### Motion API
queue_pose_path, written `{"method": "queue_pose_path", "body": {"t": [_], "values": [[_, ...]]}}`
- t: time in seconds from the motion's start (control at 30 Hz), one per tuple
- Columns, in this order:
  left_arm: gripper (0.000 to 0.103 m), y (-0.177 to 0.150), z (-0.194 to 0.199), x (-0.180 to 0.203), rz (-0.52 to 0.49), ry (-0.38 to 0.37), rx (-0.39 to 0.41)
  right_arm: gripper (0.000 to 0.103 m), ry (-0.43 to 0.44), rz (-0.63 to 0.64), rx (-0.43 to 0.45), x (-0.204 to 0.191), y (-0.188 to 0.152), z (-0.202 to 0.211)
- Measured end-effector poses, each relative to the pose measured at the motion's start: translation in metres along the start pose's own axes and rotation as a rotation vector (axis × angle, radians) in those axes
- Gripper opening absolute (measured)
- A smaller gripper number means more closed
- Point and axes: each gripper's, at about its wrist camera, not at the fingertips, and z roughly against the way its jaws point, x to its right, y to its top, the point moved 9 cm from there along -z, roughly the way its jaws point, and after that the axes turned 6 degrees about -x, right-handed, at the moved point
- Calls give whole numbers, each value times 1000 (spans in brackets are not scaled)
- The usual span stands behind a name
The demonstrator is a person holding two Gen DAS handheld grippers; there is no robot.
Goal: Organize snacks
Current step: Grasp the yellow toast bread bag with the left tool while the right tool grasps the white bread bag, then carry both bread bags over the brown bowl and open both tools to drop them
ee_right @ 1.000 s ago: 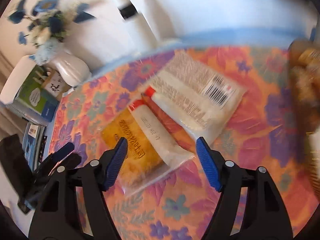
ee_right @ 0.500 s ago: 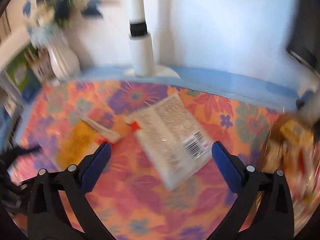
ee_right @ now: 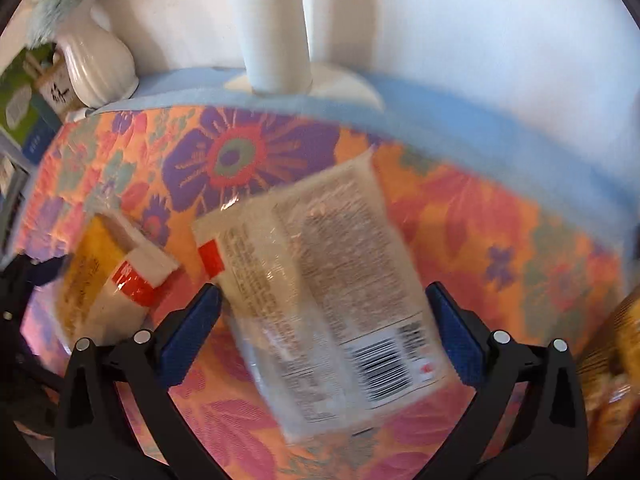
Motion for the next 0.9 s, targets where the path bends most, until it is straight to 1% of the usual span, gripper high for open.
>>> {"method": "queue_pose_path", "body": {"t": [0.17,0.2,0.23,0.27,0.33,0.43,0.53,0.63,0.67,0.7,0.73,0.77,0.83,0.87,0.9], "values": [[98,-2,2,-6,8,-29,7,100,-99,84,9,-26,-13,0],[98,-2,1,-6,12,-25,5,94,-102,72,23,-28,-14,4],[96,-3,2,-7,18,-15,5,90,-86,49,32,-30,-18,7],[88,-5,3,-6,16,-7,8,80,-78,39,42,-32,-23,12],[77,-9,12,-1,-8,15,25,78,-77,29,39,-35,-38,18],[75,-22,19,3,-20,15,17,77,-70,35,45,-43,-75,29],[75,-42,33,6,-22,-10,20,76,-12,19,50,-50,-126,45],[74,-62,50,15,-17,-65,30,76,36,-18,54,-47,-175,62],[74,-69,56,20,-20,-84,34,76,64,-40,54,-44,-189,68],[74,-75,64,29,-29,-106,41,75,98,-66,52,-36,-200,74],[74,-78,69,37,-38,-116,47,75,155,-107,50,-27,-212,81],[74,-79,73,48,-46,-125,53,75,235,-167,55,-18,-225,92],[74,-75,87,72,-72,-155,79,75,314,-219,83,-11,-231,108],[74,-72,97,86,-89,-182,98,75,352,-241,115,-5,-237,127],[74,-68,105,97,-101,-203,111,75,367,-250,142,-1,-236,140]]}}
